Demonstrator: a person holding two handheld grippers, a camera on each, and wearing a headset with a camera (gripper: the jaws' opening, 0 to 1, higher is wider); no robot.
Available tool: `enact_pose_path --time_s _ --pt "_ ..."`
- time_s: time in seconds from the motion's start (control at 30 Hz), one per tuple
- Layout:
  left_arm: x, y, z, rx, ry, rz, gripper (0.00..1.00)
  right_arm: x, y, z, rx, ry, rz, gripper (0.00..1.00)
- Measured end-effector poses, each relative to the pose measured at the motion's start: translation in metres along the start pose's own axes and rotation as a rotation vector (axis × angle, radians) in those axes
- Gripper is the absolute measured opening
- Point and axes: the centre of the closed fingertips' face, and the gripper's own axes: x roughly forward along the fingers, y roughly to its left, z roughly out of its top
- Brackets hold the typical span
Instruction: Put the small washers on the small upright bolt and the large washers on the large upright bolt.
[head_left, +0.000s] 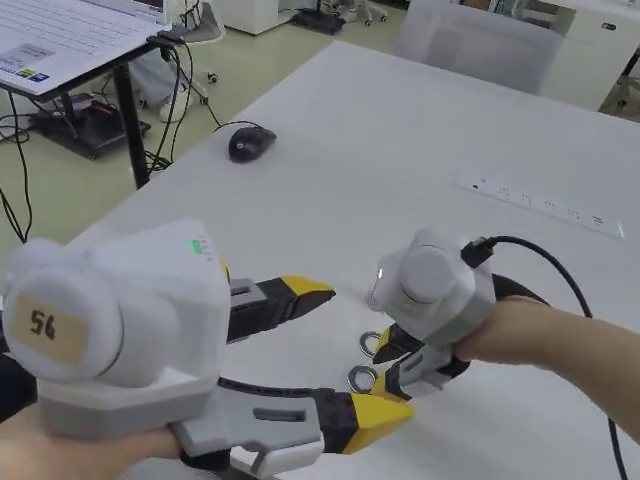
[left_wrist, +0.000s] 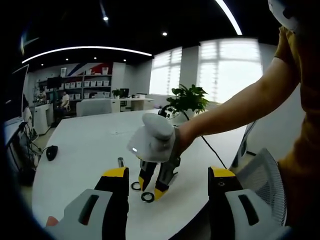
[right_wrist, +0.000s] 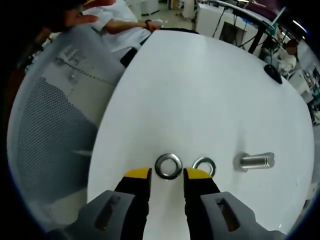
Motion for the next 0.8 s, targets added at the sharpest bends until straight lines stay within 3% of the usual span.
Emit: enact_pose_path --time_s 0.47,0.8 --pt "0.0 0.0056 0.0003 -0.012 -0.016 0.019 0.63 0.0062 0.0037 -0.0018 -0.025 0.035 -0.001 0.3" --pt "0.0007 0.005 0.0006 -0.014 -0.02 0.023 0.63 0.0068 0.0041 -0.0022 -0.029 0.045 -0.005 0.24"
